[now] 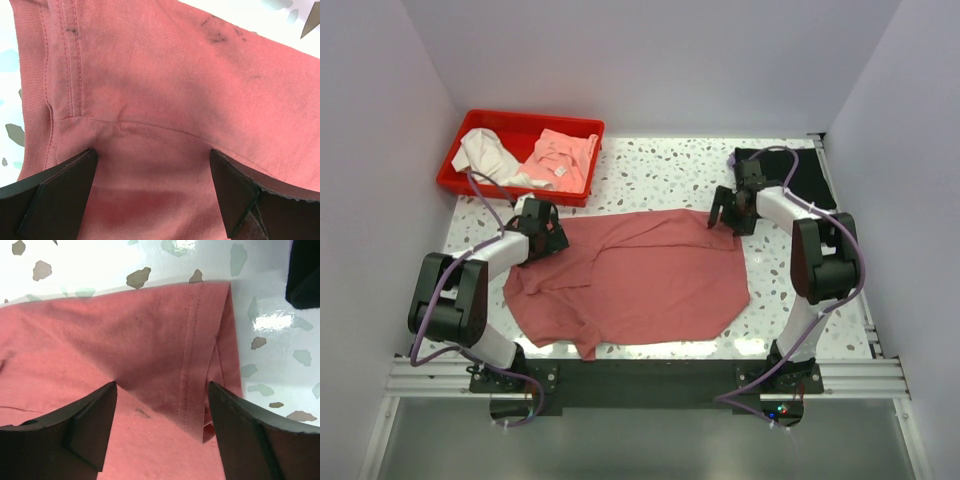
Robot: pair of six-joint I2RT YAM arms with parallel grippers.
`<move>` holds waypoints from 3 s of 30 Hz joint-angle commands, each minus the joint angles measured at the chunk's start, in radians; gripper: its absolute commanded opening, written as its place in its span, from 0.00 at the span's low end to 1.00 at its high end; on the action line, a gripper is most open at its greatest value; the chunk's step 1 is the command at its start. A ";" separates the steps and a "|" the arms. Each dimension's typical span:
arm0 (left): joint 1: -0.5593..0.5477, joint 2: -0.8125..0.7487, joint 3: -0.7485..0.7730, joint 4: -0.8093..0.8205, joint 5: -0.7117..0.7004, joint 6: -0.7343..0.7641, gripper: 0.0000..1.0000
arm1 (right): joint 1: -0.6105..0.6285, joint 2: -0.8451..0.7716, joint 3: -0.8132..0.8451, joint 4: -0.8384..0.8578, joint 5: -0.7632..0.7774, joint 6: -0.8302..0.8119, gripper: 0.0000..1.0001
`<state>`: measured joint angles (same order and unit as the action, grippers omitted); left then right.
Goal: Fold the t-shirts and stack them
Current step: Fold the tshirt
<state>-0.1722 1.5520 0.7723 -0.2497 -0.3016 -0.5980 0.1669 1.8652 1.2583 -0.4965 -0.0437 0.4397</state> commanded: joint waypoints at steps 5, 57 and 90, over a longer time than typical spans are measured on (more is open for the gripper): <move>0.010 0.003 -0.011 0.001 -0.008 0.020 1.00 | -0.018 0.023 0.016 0.035 -0.011 0.071 0.61; 0.020 0.011 -0.002 0.007 -0.008 0.029 1.00 | -0.066 0.062 0.197 -0.053 0.085 -0.119 0.99; -0.305 -0.455 -0.246 -0.192 0.118 -0.287 1.00 | 0.534 -0.284 -0.290 0.032 0.037 -0.047 0.99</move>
<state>-0.4736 1.0409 0.5232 -0.4931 -0.1841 -0.8700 0.7082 1.5745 0.9730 -0.4591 -0.1104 0.3748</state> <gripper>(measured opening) 0.997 0.987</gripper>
